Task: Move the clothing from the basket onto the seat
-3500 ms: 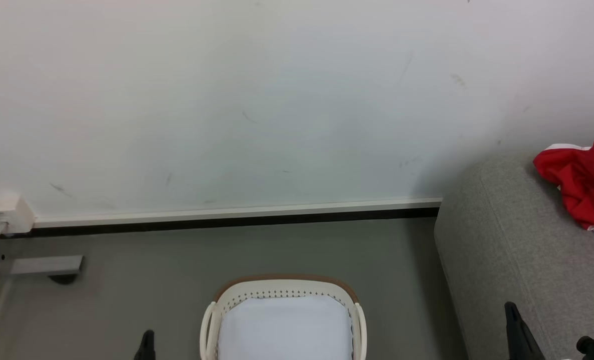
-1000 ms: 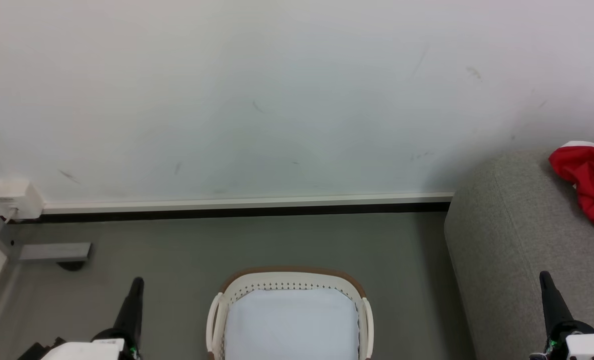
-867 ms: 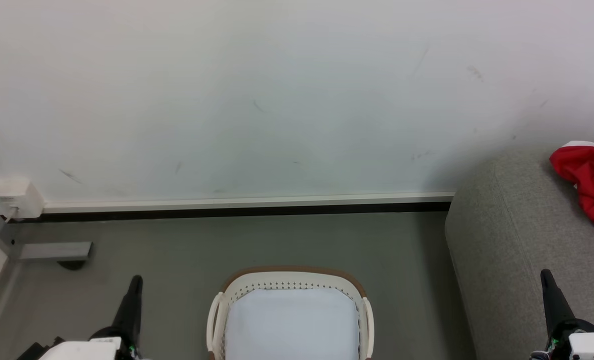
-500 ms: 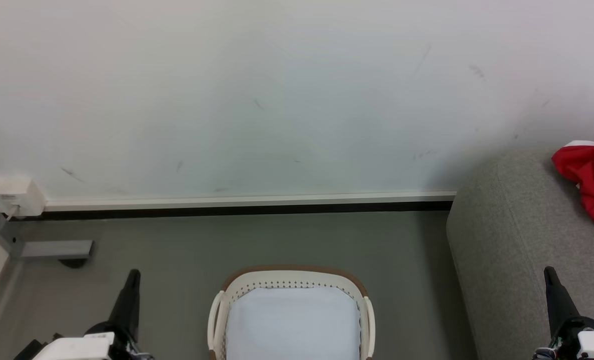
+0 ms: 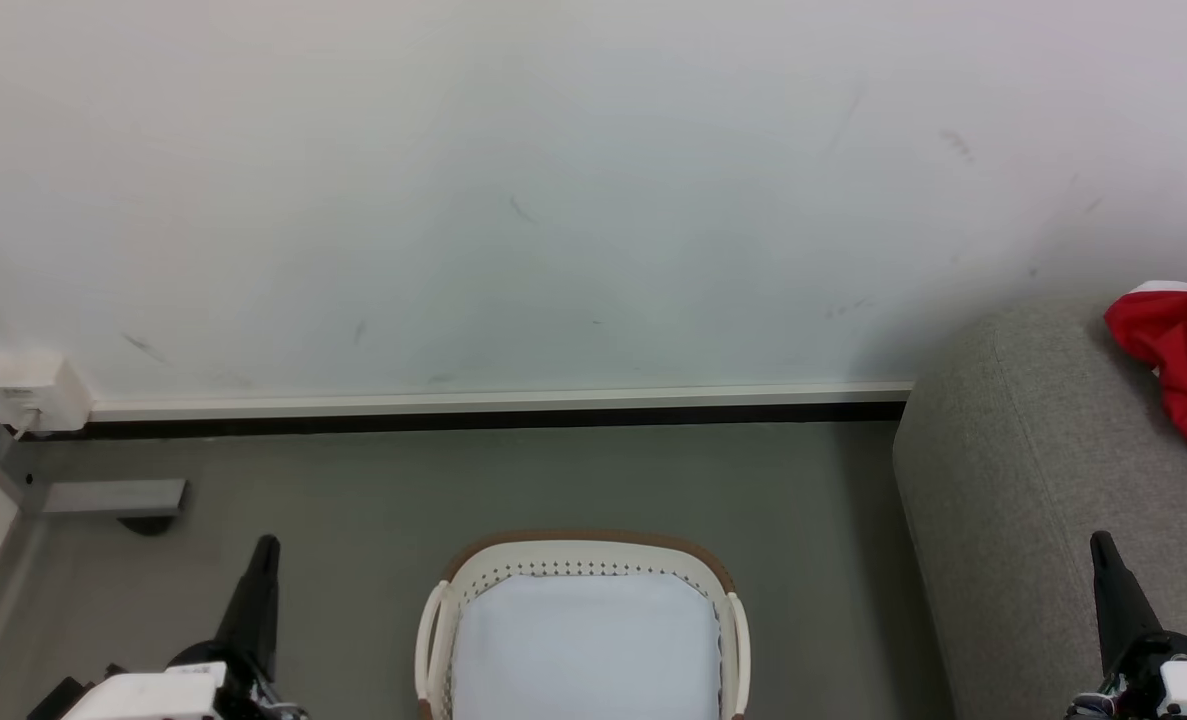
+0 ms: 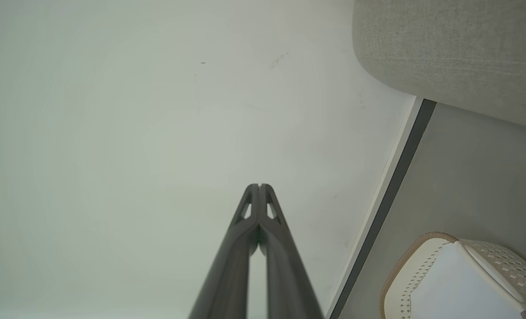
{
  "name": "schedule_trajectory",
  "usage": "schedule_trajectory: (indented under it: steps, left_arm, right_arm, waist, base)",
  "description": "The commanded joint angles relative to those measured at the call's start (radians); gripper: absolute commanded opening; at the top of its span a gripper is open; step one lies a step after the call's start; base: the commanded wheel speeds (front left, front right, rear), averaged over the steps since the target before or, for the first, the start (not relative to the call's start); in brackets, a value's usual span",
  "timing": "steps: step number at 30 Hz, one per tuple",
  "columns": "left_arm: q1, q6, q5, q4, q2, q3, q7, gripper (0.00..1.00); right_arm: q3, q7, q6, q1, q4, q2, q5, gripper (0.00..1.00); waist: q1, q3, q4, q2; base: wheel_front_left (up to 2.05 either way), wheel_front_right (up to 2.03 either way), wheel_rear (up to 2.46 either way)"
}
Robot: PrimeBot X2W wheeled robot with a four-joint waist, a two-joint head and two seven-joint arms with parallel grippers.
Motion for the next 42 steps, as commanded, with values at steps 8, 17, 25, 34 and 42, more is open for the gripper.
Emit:
schedule_trajectory:
  steps: [8,17,25,34,42]
  left_arm:
    - [-0.009,-0.004,-0.015,-0.003,0.007,0.002,0.004,0.0]
    - [-0.009,-0.004,-0.015,-0.003,0.007,0.002,0.004,0.0]
    - [-0.009,-0.004,-0.015,-0.003,0.007,0.002,0.004,0.0]
    - [-0.009,-0.004,-0.015,-0.003,0.007,0.002,0.004,0.0]
    - [-0.009,-0.004,-0.015,-0.003,0.007,0.002,0.004,0.0]
  right_arm:
    - [-0.004,0.006,-0.002,-0.011,-0.003,0.0,-0.003,0.0]
    - [-0.006,0.007,-0.002,-0.012,-0.003,0.001,-0.004,0.0]
    - [-0.007,0.006,-0.002,-0.012,-0.003,0.002,-0.006,0.0]
    - [-0.008,0.007,-0.002,-0.012,-0.003,0.002,-0.007,0.0]
    - [-0.009,0.006,-0.002,-0.012,-0.003,0.003,-0.008,0.0]
  waist:
    - [0.0,0.0,0.0,0.0]
    - [0.0,0.0,0.0,0.0]
    - [0.0,0.0,0.0,0.0]
    - [0.0,0.0,0.0,0.0]
    - [0.0,0.0,0.0,0.0]
  base:
    - [0.0,0.0,0.0]
    - [0.0,0.0,0.0]
    - [0.0,0.0,0.0]
    - [0.0,0.0,0.0]
    - [0.0,0.0,0.0]
